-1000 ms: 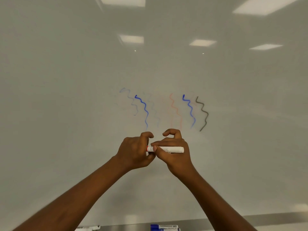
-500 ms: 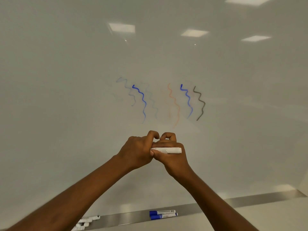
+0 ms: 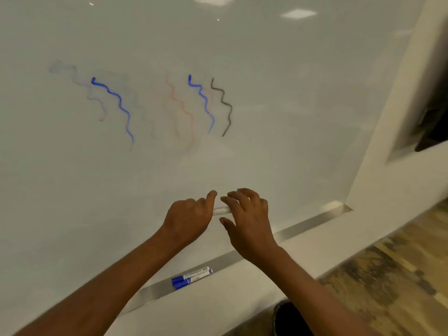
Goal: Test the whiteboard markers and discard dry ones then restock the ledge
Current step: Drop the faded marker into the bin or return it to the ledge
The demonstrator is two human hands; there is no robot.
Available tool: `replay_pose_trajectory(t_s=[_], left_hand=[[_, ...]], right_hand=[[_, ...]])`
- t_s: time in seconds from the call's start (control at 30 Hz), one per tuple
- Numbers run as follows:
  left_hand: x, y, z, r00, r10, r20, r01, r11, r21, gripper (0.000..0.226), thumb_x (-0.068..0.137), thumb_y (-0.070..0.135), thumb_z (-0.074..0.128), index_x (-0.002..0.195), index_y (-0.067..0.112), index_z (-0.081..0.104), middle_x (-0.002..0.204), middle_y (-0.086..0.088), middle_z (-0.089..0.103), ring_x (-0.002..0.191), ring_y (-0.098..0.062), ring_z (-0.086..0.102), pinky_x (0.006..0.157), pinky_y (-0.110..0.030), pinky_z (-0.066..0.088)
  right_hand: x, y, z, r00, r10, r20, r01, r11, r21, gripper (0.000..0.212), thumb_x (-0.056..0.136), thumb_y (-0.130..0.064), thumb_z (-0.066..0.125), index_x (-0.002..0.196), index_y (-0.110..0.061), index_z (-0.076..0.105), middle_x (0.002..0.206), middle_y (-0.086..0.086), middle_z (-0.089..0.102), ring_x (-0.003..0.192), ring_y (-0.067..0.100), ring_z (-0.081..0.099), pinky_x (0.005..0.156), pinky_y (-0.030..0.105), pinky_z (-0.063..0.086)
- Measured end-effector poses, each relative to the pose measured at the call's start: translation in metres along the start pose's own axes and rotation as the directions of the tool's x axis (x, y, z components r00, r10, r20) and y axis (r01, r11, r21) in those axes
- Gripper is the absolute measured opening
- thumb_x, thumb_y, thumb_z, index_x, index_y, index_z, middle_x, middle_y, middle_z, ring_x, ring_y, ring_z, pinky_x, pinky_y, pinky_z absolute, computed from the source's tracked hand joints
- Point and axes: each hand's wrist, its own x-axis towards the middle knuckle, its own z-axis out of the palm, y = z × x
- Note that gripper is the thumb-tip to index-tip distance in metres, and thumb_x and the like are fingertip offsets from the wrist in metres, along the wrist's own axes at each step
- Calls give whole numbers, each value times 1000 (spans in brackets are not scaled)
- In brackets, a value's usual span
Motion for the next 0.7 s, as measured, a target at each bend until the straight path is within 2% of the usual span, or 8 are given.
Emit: replay_pose_trajectory(t_s=[0.07,0.13,0.2,0.33,0.43,0.53,0.63,0.7], left_hand=[[12,25,22,999,50,-14,-50,999,-14,53,74,14,78,120,-3,58,56,-9,55,36,-17,44,35,-24,41],[24,55,43,996,89,-24,-90,995,-45,53,74,15,79,120,-3,60,69,-12,64,47,-23,57,41,-30,50],[35,87,68,994,107,-3,-107,992,-69,51,75,20,78,119,-1,61,84,-17,70,70,-32,69,55,-36,57],[43,161,131,976,143,167,-120,983,-140,66,79,19,74,134,-2,43,113,-29,63,102,-43,63,84,-48,55],[42,221,173,931,179,319,-96,961,-260,83,76,31,75,142,1,36,134,-31,49,118,-46,53,95,-51,47],[34,277,220,853,215,476,-71,950,-303,95,86,46,62,151,9,4,152,-28,20,139,-45,24,111,-51,25],[23,329,273,779,279,562,-92,937,-338,84,96,46,43,148,11,-14,152,-24,-12,144,-42,-1,116,-49,8],[13,361,307,679,351,645,-130,922,-365,74,101,41,31,149,9,-15,154,-23,-17,144,-40,-8,117,-47,0]], right_hand=[[-14,22,5,996,-22,82,34,987,-156,41,72,-19,81,110,-15,67,115,4,66,115,29,53,86,42,44],[-35,50,14,988,21,150,11,978,-209,39,74,-14,80,110,-15,67,112,1,67,113,26,55,89,39,42],[-59,79,23,978,77,191,-35,975,-217,40,73,-12,80,111,-15,67,109,2,68,107,24,59,89,37,44],[-112,142,41,943,225,245,-165,956,-243,33,76,-11,76,107,-14,68,105,3,69,99,24,62,87,37,46],[-158,192,61,892,331,307,-249,928,-279,27,75,-10,73,101,-11,70,102,5,70,97,25,63,86,37,46],[-214,236,84,827,428,364,-316,890,-328,30,72,-16,78,101,-10,71,103,6,70,98,25,63,87,37,44],[-267,273,103,760,516,396,-400,851,-341,29,79,-23,72,105,-10,70,103,5,70,97,25,63,85,40,48],[-301,294,117,699,562,443,-442,826,-350,33,79,-28,61,105,-9,71,102,6,70,98,27,63,83,40,51]])
